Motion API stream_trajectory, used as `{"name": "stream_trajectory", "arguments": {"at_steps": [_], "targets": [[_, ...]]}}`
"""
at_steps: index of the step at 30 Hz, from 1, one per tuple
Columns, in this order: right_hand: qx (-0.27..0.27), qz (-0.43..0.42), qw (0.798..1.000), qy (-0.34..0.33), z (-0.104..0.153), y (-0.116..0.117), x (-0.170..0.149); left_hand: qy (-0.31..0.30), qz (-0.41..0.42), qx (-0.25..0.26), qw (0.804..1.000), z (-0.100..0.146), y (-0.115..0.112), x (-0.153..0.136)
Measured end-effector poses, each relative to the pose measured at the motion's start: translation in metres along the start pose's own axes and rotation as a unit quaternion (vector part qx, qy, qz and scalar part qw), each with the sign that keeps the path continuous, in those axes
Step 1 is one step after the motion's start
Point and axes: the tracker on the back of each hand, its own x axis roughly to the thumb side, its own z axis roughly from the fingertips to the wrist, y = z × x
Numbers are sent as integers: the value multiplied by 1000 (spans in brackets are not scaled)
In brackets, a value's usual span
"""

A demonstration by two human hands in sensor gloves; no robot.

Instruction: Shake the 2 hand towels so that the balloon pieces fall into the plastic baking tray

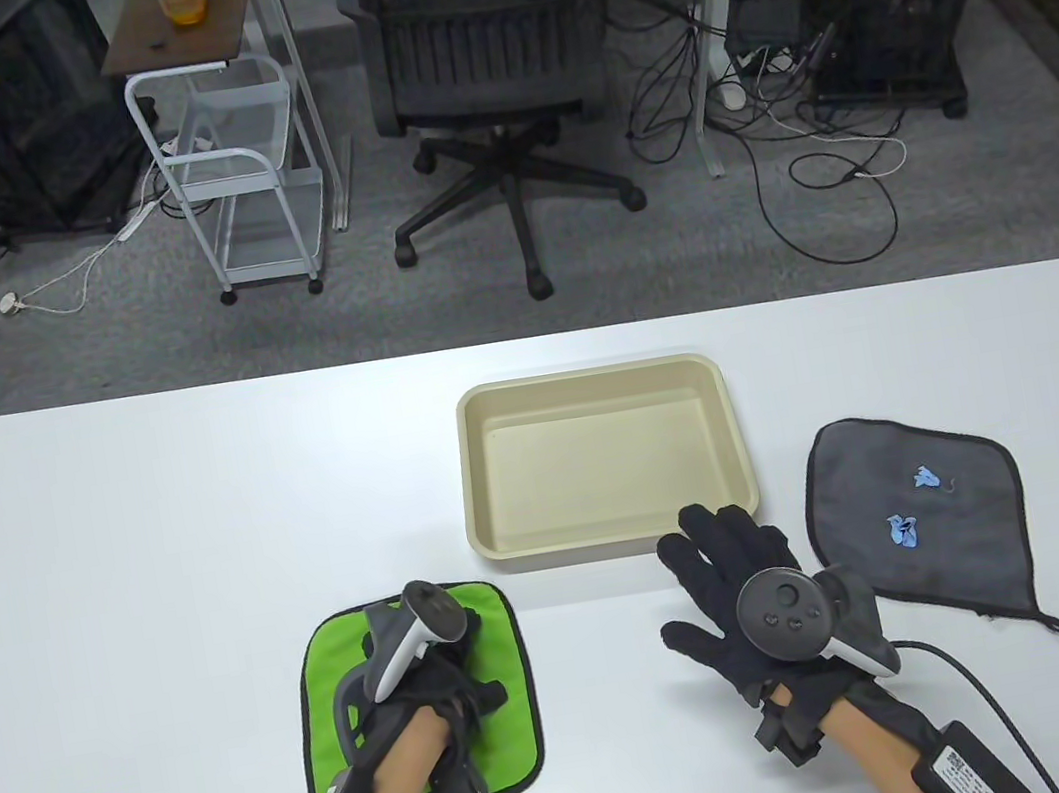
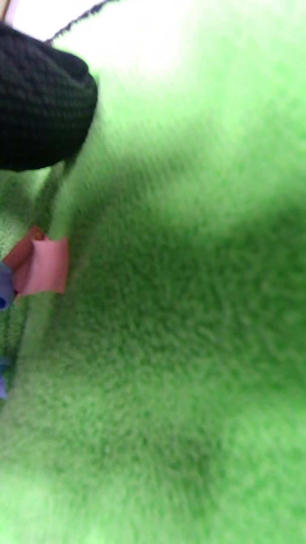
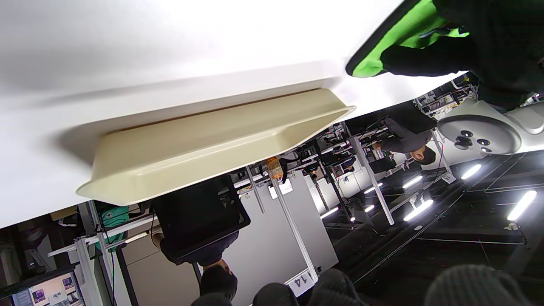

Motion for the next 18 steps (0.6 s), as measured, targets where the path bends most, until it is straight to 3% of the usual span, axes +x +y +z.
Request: {"name": "stream_trajectory", "arguments": {"at_steps": [18], "targets": [[-5, -4, 1000, 9, 1, -5, -8, -41, -50, -10, 998, 18, -44, 132]]}}
